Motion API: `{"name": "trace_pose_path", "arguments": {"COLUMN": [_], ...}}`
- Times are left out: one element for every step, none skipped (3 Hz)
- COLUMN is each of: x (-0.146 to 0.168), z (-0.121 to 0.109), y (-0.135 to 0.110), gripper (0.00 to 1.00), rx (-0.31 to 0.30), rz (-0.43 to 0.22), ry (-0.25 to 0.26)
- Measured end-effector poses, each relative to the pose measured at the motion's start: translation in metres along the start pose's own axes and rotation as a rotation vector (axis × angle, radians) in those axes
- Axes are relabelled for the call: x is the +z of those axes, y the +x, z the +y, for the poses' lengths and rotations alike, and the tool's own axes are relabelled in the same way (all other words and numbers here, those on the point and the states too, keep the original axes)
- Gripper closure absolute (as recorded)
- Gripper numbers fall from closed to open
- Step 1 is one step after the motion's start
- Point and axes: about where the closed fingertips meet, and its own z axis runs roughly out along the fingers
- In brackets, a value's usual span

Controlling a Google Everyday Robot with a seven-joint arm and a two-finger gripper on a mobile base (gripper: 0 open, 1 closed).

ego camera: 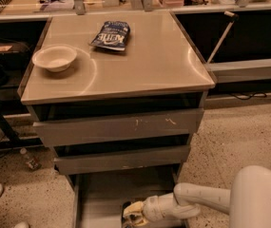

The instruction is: Place redbull can into bottom drawer

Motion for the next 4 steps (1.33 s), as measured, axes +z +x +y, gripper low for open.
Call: {"name": "trace_pose_path", "arguments": {"x": [0.023,0.037,0.04,0.037], "z": [-0.001,0.009,0.013,0.01], "y": [-0.007,-0.015,-0.027,-0.042], "gripper": [1.0,1.0,1.0,1.0], "rx": [0.001,-0.027,-0.018,-0.004], "rz": [-0.002,-0.029,-0.103,-0.176], "ry": [-0.042,-0.044,-0.045,-0.036]}}
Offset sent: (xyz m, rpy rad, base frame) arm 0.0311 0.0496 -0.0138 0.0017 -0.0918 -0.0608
